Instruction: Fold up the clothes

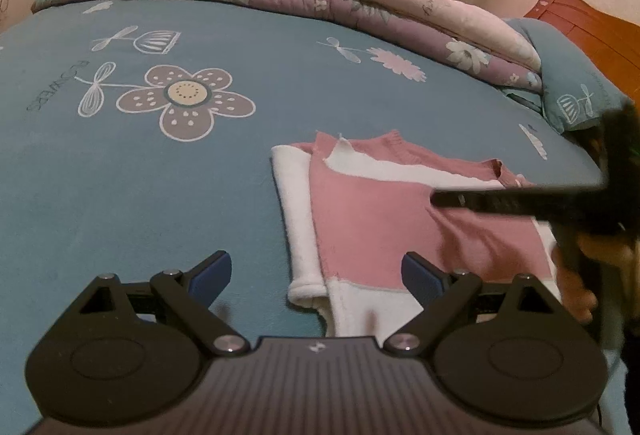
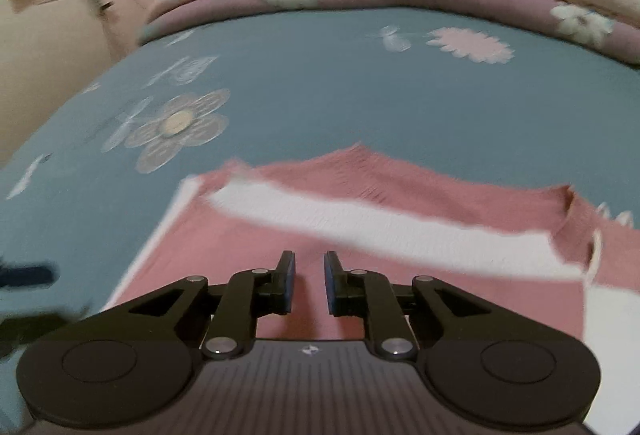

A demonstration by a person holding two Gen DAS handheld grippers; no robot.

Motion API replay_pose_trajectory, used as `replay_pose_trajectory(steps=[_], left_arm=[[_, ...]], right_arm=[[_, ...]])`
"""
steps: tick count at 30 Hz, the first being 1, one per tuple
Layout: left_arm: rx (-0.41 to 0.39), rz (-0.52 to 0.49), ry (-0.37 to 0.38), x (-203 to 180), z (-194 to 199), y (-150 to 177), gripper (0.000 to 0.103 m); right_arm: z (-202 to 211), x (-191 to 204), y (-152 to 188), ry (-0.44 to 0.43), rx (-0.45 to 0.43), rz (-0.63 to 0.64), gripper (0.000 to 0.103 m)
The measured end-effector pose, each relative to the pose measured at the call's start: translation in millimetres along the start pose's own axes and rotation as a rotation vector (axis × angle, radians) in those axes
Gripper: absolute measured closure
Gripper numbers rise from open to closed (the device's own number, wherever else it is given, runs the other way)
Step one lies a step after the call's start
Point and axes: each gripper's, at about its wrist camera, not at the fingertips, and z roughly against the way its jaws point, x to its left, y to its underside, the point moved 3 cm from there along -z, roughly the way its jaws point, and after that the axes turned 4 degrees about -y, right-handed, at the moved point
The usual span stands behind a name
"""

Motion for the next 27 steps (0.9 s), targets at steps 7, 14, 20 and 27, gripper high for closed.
replay_pose_trajectory(steps=[7, 14, 20, 27], left_arm=[[0.003, -0.010, 0.018, -2, -2, 1, 0.011], [-0.003, 0.027, 0.010, 13, -1, -2, 0.011], [-0.013, 0.077, 0.005, 28, 0, -5, 0.011], [-0.009, 0.091, 0.010, 33, -3, -7, 0.011]], right_arm=[[-32, 14, -8, 0.069, 0.002, 0.065, 0.075], [-31, 36, -32, 0.037, -0.055, 0.062, 0.072], [-63, 44, -48, 0.053, -0.063, 0.035, 0.095], [-107, 39, -61, 0.064, -0.044, -0.025, 0.096]])
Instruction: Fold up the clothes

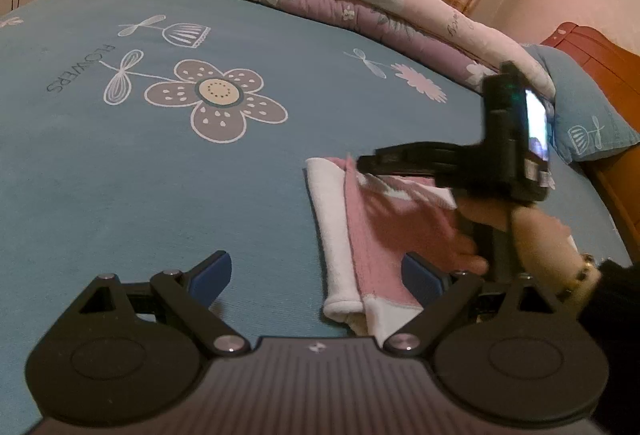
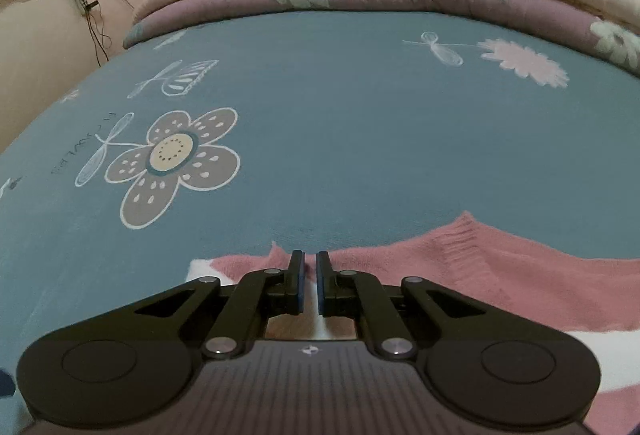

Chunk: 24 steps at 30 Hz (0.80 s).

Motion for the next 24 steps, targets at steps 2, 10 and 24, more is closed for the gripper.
replay_pose_trajectory(steps=[2, 10, 24], left_arm=[[0.003, 0.001, 0.001, 0, -1, 0, 0.011], [-0.017, 0.022, -0.013, 9, 6, -3, 0.011], [-0.020, 0.029, -0.014, 13, 8, -4, 0.011]], right_arm=[[0, 1, -2, -0.003, -0.004, 0.000, 0.095], [54, 19, 11, -0.110, -0.012, 0.036, 0.092], [72, 39, 34, -0.136, 0.032, 0.101, 0.076]])
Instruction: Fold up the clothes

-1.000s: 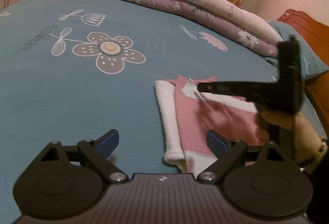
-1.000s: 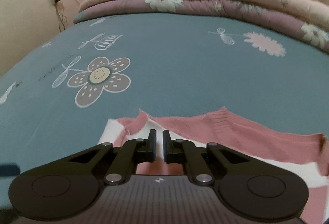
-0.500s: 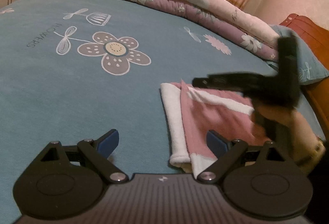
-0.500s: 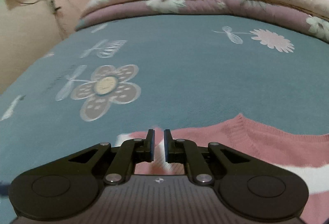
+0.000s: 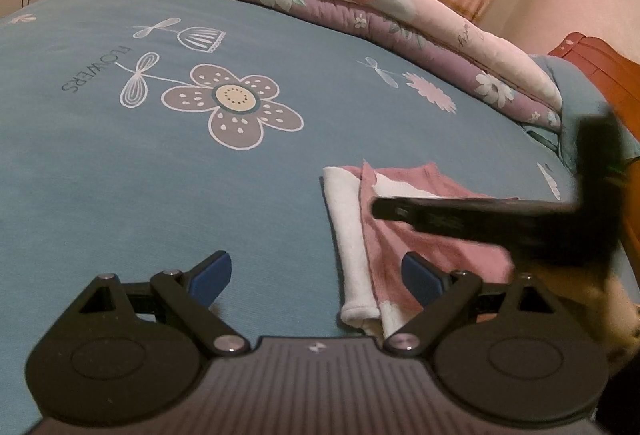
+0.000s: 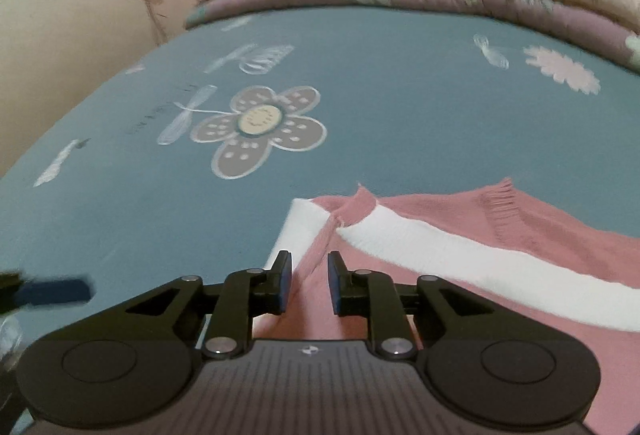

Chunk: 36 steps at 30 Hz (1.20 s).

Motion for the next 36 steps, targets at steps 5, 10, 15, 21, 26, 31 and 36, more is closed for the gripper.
replay_pose_trajectory(steps=[5, 10, 15, 21, 26, 31, 36], left_arm=[[-0.009, 0.001, 0.011, 0, 3, -1, 0.011], [0.001, -0.010, 0.008, -4, 1, 1, 0.011], [0.007, -0.028, 0.022, -11, 0, 2, 0.011], [0.021, -0.047, 0.030, -19, -3, 5, 0.011], [0.023, -0.075, 0.040, -29, -1, 9, 0.011], [0.031, -0.098, 0.046, -37, -3, 11, 0.011], [0.046, -0.110, 0.051, -41, -7, 15, 0.011]], right_arm=[[45, 8, 32, -0.070, 0.012, 0.015, 0.074], [34, 33, 66, -0.112, 0.074, 0.068, 0.073], [18, 41, 76, -0.122, 0.087, 0.023, 0.058], [60, 49, 84, -0.113, 0.038, 0.068, 0.055], [59, 42, 107, -0.081, 0.074, 0.040, 0.049], [64, 41, 109, -0.123, 0.070, -0.039, 0.044], [107, 12, 108, -0.060, -0.041, -0.098, 0.040]])
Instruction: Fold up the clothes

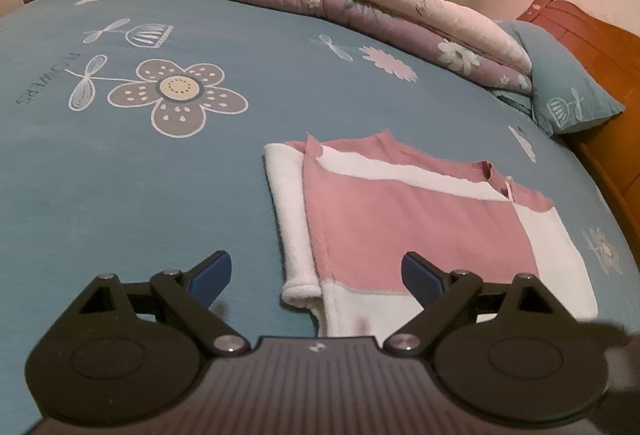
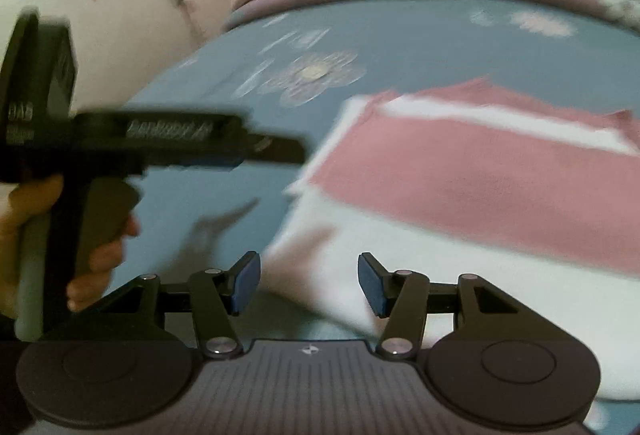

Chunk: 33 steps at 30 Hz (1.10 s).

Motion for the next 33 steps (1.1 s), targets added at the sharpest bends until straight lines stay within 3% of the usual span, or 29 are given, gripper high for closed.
replay_pose_trajectory(steps=[8, 13, 17, 24, 28, 30, 33], left_arm=[[0.000, -0.029, 0.010, -11, 1, 3, 0.011], [0.003, -0.040, 0.028, -17, -4, 5, 0.011], [-0.006, 0.034, 0.116, -2, -9, 3, 0.011], [-0.004, 0.285, 0.227, 53, -24, 3, 0.011], [0.048, 0.395, 0.357, 70, -43, 9, 0.011], [0.067, 0.398, 0.367, 68, -50, 12, 0.011], [0.062, 0.368, 0.368, 60, -53, 12, 0.008]], right_arm=[[68, -111, 32, 0.216, -0.147, -0.336, 0.039], [79, -149, 62, 0.275, -0.106, -0.469, 0.038], [92, -140, 67, 0.268, -0.144, -0.460, 0.035], [99, -124, 57, 0.249, -0.188, -0.388, 0.034], [105, -122, 57, 0.215, -0.209, -0.393, 0.034], [105, -121, 58, 0.231, -0.204, -0.378, 0.034], [105, -116, 61, 0.323, -0.166, -0.326, 0.034]])
